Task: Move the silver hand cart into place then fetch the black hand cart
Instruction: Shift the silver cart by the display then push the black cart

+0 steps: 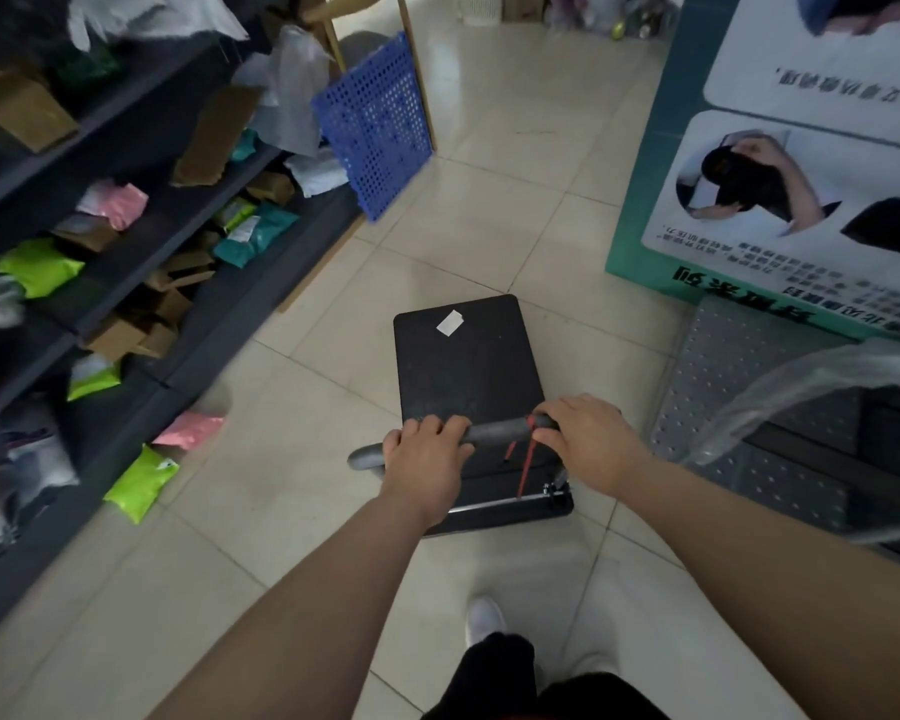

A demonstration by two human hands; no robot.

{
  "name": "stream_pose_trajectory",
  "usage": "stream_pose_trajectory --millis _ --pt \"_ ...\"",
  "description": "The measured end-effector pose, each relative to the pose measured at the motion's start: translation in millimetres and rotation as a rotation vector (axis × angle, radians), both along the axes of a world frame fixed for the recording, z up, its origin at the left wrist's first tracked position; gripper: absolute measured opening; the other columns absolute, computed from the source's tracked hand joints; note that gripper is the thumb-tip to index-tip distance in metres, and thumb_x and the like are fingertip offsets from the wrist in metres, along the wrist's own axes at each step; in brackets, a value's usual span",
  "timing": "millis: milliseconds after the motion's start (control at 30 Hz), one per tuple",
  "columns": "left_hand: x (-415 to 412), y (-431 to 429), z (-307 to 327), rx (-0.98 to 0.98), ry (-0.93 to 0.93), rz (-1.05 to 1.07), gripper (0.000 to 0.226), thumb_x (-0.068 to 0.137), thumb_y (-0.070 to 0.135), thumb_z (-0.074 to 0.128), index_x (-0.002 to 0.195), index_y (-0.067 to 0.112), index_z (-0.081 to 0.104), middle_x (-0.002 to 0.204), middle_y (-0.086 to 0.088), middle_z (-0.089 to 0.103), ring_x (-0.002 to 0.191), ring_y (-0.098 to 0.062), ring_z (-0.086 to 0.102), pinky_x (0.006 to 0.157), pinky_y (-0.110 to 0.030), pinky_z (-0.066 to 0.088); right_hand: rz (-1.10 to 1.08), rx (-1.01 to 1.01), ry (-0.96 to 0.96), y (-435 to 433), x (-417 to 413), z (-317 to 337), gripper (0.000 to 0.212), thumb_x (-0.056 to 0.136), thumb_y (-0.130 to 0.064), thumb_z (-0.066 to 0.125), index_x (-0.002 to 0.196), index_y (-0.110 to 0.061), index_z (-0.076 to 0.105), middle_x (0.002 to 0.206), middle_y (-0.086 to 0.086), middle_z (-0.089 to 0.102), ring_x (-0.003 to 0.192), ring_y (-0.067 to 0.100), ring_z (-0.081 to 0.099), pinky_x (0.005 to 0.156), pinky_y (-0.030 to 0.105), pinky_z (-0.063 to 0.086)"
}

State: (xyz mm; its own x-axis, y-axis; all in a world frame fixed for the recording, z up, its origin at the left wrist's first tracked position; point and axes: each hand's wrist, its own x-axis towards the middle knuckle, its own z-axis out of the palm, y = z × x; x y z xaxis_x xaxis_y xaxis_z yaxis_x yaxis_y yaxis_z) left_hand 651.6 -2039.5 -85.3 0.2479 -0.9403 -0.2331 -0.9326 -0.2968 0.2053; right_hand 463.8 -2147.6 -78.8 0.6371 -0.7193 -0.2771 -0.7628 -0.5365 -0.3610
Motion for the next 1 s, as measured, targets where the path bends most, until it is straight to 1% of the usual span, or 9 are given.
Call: stream_pose_trajectory --millis 100,200,367,500,600,700,833,1000 --pt "-12 4 2 0.015 0.006 0.004 0.027 0.099 0.038 0.031 0.122 0.031 0.043 0.116 0.0 0.052 0.106 -0.025 0.042 0.091 -0.04 0.027 0.005 0.027 0.008 2 -10 2 0.033 0.095 -0.041 0.04 0.121 -0.024 0.052 0.114 0.001 0.059 0.108 0.022 0.051 0.095 0.042 0.04" --pt "-29 9 3 0.032 0.005 -0.003 0.028 0.099 0.038 0.03 0.123 0.031 0.043 0.116 0.0 0.053 0.106 -0.025 0.043 0.09 -0.039 0.027 0.005 0.024 0.015 8 -27 3 0.033 0.095 -0.04 0.04 0.121 -0.023 0.052 0.115 0.001 0.059 0.108 0.021 0.05 0.095 0.04 0.039" --pt "-56 13 5 0.049 0.003 -0.038 0.028 0.098 0.039 0.03 0.123 0.033 0.042 0.116 0.002 0.053 0.106 -0.024 0.043 0.09 -0.039 0.027 -0.036 -0.025 -0.033 23 -62 0 0.03 0.094 -0.042 0.042 0.117 -0.026 0.053 0.109 -0.001 0.06 0.102 0.02 0.05 0.09 0.036 0.038" --pt "-75 15 5 0.073 0.033 -0.07 0.027 0.097 0.04 0.032 0.122 0.035 0.042 0.115 0.003 0.053 0.105 -0.023 0.043 0.092 -0.04 0.027 -0.054 -0.085 -0.031 35 -87 -7 0.029 0.094 -0.041 0.043 0.116 -0.026 0.053 0.106 -0.001 0.06 0.101 0.022 0.051 0.09 0.037 0.037" --pt "-87 8 6 0.085 0.057 -0.095 0.028 0.096 0.04 0.033 0.122 0.036 0.041 0.114 0.003 0.053 0.105 -0.023 0.043 0.092 -0.041 0.027 -0.068 -0.146 -0.022 38 -105 -12 0.032 0.094 -0.041 0.043 0.121 -0.026 0.052 0.106 0.001 0.061 0.101 0.025 0.05 0.088 0.039 0.041" --pt "-95 3 3 0.075 0.048 -0.124 0.028 0.096 0.041 0.034 0.123 0.037 0.042 0.112 0.003 0.054 0.104 -0.023 0.044 0.09 -0.04 0.027 -0.141 -0.192 -0.041 45 -117 -15 0.034 0.093 -0.039 0.046 0.124 -0.026 0.052 0.106 0.003 0.061 0.101 0.028 0.049 0.084 0.041 0.044" --pt "-97 -6 -1 0.057 0.04 -0.173 0.027 0.095 0.042 0.033 0.12 0.039 0.042 0.109 0.005 0.054 0.102 -0.022 0.044 0.087 -0.039 0.026 -0.201 -0.216 -0.039 45 -122 -17 0.033 0.092 -0.037 0.048 0.123 -0.026 0.053 0.105 0.004 0.061 0.1 0.029 0.05 0.086 0.041 0.04" --pt "-84 -29 -3 0.046 0.031 -0.233 0.026 0.095 0.042 0.034 0.12 0.038 0.043 0.109 0.005 0.054 0.102 -0.022 0.044 0.087 -0.039 0.027 -0.265 -0.264 0.004 39 -113 -18 0.032 0.092 -0.037 0.048 0.122 -0.027 0.051 0.103 0.002 0.062 0.099 0.028 0.053 0.087 0.041 0.04"
